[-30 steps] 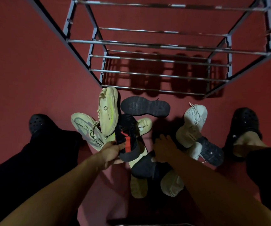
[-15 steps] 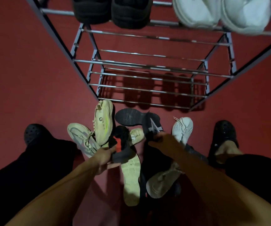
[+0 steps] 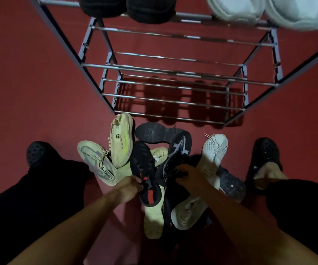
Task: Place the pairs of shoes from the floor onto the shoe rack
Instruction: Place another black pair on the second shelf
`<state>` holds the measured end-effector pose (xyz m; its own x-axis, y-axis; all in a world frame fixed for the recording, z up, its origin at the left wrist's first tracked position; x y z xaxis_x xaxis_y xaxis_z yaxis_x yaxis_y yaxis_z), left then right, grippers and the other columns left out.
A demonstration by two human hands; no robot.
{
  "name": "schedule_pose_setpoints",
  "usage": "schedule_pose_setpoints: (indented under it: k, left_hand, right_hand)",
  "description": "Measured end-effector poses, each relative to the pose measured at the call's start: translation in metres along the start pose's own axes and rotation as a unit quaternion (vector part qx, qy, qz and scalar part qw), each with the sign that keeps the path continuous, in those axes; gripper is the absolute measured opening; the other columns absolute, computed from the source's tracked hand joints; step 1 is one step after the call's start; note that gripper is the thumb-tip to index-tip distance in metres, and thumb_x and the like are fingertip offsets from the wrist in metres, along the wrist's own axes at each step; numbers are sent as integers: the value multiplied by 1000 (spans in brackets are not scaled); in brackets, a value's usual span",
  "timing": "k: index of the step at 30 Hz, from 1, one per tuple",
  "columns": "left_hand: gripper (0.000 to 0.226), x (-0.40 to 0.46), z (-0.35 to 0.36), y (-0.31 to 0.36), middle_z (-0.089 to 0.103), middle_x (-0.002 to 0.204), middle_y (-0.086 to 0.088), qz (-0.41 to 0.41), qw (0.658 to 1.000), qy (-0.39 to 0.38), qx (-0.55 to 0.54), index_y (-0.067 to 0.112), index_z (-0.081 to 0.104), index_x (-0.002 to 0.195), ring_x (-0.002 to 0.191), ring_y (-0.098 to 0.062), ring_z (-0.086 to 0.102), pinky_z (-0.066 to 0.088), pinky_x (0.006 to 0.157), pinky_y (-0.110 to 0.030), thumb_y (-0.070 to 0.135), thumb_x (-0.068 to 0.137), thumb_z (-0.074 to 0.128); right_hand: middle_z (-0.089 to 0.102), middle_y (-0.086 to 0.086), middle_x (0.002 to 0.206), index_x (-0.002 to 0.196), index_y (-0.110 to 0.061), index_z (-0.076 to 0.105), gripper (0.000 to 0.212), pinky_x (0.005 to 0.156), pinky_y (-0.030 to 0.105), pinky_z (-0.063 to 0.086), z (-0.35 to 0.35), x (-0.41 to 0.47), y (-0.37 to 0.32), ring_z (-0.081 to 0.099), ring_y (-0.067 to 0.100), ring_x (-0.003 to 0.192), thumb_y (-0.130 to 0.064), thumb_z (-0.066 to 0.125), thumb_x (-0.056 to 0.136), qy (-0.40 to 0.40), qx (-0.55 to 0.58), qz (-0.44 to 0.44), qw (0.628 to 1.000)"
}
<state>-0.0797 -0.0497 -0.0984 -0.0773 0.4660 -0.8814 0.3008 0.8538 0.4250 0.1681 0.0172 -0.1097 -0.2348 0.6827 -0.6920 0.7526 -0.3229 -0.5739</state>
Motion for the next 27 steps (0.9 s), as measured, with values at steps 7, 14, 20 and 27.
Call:
schedule_pose_setpoints:
  k: [7,14,20,27]
  left_hand:
    - [31,19,37,-13,61,115,-7,28,990,-105,94,7,59,122,107,-19,58,54,89,-21,-2,92,63]
    - [77,29,46,-30,31,147,0,76,947,-95,297,26,27,154,135,-22,41,33,115,-29,32,90,70]
    - [74,37,42,-36,35,142,-5,67,949,-91,294,27,32,153,133,-24,42,33,114,-29,29,91,70]
    - [72,31,42,-33,36,143,-4,40,961,-108,250,26,35,151,131,-25,48,35,116,-33,20,90,72]
  right_hand:
    - [58,3,117,128,-4,53,64,90,37,42,61,2,41,58,3,107,-36,78,78,-170,-137,0,976]
    - [60,14,127,156,-27,-6,111,97,43,46,67,-20,47,59,34,119,-69,61,78,6,-212,44,976]
    - [60,8,131,143,-14,44,70,95,35,45,60,3,68,58,29,120,-39,75,85,53,-109,78,990]
    - [64,-6,88,93,-29,57,36,77,33,49,37,-5,64,60,10,82,-34,87,72,-12,0,-13,1000]
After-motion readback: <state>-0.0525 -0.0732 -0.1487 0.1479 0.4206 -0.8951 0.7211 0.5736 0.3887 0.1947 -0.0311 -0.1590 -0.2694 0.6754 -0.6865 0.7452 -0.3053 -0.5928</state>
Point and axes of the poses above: each hand's wrist, its own x-axis towards the middle knuckle, its own z-axis out of the palm, y = z × x, the point moved 5 cm from there along x, towards the middle knuckle
